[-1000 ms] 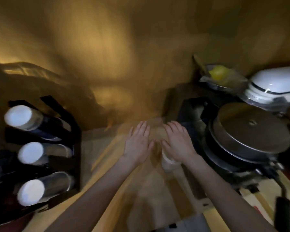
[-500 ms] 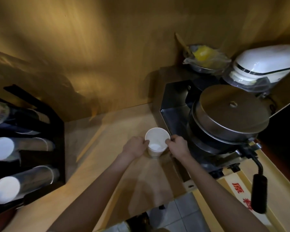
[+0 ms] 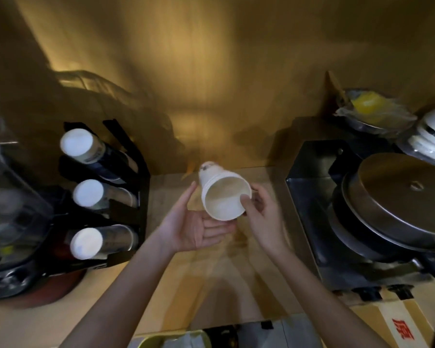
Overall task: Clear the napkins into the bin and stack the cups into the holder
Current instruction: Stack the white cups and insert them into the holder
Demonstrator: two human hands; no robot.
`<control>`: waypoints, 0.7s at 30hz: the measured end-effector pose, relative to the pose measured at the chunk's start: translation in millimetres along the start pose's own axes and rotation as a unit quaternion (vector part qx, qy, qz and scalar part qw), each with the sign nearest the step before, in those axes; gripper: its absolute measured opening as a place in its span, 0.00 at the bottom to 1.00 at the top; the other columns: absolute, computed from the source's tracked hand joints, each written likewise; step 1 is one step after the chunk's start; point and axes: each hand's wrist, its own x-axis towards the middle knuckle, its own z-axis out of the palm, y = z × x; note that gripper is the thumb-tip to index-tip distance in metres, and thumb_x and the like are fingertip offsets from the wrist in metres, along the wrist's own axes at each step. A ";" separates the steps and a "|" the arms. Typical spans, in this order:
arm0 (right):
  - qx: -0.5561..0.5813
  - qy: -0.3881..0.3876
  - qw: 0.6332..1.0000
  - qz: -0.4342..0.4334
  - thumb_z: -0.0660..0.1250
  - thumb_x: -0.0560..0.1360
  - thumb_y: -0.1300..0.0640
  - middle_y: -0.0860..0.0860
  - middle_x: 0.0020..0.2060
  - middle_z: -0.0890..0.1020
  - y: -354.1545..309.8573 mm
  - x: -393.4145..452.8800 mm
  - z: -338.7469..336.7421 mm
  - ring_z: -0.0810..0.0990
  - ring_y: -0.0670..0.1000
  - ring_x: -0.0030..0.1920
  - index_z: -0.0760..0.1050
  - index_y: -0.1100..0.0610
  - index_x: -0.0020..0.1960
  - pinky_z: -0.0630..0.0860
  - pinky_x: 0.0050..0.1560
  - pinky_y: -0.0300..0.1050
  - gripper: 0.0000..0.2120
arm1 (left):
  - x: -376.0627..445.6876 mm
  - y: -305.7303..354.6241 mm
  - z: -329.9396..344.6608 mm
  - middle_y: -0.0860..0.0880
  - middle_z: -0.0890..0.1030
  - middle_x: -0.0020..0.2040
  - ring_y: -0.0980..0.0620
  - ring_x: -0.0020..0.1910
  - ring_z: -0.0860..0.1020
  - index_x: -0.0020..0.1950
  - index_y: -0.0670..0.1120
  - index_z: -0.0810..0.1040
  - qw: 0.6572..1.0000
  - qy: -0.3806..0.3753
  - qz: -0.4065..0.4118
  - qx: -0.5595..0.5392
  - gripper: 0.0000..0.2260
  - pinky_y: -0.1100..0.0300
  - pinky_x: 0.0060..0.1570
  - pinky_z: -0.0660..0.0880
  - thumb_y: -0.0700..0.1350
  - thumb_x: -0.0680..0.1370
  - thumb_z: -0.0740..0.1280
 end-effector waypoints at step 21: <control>0.040 -0.309 0.950 0.020 0.77 0.56 0.50 0.40 0.47 0.81 -41.5 -74.0 159.7 0.80 0.33 0.44 0.70 0.44 0.53 0.74 0.38 0.27 0.28 | -170.4 -54.8 -90.4 0.61 0.76 0.58 0.67 0.57 0.75 0.64 0.61 0.66 0.680 0.370 0.445 0.450 0.35 0.73 0.54 0.72 0.48 0.62 0.79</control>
